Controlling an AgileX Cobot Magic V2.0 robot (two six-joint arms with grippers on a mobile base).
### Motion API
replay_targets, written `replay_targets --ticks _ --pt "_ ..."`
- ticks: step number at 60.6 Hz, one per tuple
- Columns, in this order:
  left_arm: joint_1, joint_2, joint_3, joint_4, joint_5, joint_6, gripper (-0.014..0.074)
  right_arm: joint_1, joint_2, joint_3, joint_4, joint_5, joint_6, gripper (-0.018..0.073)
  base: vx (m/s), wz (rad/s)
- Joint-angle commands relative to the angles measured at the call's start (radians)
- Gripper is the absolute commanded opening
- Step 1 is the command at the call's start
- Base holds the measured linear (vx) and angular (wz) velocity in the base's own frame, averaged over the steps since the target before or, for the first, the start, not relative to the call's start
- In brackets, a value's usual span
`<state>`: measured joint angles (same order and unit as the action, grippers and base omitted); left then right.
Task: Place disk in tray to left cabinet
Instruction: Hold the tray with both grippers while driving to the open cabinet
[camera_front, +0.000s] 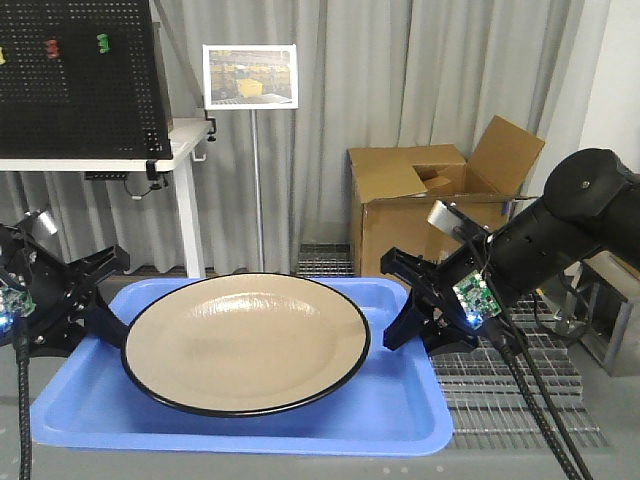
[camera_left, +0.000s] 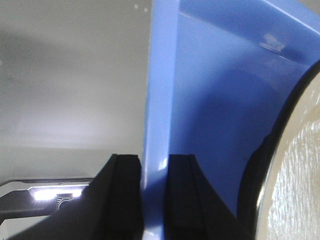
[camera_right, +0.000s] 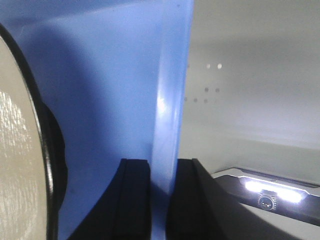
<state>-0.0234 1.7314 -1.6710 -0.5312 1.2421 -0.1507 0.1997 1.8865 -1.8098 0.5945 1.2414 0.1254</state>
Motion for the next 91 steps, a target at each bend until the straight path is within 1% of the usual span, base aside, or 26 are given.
replay_targets --ticks 1,30,54,73,91 --pt "-0.032 -0.059 -0.038 -0.231 0.011 -0.024 0.0 0.032 -0.064 -0.035 0.222 -0.022 -0.008 -0.0001 0.51 -0.05" --pt "-0.032 -0.059 -0.038 -0.231 0.011 -0.024 0.0 0.032 -0.064 -0.035 0.222 -0.022 -0.008 -0.0001 0.47 -0.11" --pt "-0.032 -0.059 -0.038 -0.231 0.01 -0.024 0.0 0.032 -0.064 -0.035 0.222 -0.023 -0.008 -0.0001 0.37 -0.22" --pt "-0.032 -0.059 -0.038 -0.231 0.01 -0.024 0.0 0.032 -0.064 -0.035 0.222 -0.022 -0.008 -0.0001 0.26 -0.44" --pt "-0.032 -0.059 -0.038 -0.232 0.011 -0.024 0.0 0.032 -0.064 -0.035 0.222 -0.022 -0.008 -0.0001 0.2 -0.67"
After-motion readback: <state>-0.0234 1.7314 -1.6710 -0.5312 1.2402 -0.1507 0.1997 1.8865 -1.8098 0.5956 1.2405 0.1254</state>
